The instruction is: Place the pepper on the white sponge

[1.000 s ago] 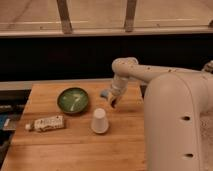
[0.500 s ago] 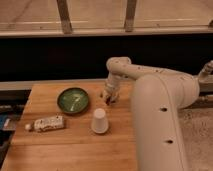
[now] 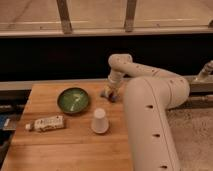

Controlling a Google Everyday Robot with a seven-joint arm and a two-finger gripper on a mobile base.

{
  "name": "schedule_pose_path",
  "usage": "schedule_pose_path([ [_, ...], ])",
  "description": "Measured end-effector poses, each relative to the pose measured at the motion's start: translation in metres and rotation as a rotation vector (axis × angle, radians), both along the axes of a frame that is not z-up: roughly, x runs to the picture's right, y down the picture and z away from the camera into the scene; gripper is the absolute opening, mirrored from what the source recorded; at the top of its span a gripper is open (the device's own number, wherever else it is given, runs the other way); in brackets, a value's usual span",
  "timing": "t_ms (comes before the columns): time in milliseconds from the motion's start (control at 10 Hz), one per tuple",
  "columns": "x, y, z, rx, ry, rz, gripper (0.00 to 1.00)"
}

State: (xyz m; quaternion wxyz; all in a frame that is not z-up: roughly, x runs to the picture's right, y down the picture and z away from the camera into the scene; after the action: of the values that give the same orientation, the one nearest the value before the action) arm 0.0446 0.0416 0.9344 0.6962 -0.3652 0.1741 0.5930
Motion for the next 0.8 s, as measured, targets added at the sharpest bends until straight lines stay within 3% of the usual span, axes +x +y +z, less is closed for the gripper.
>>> schedule_pose_path([
  [800, 0.0005, -0.0029, 0.0024, -0.016, -0.018, 0.000, 0.14],
])
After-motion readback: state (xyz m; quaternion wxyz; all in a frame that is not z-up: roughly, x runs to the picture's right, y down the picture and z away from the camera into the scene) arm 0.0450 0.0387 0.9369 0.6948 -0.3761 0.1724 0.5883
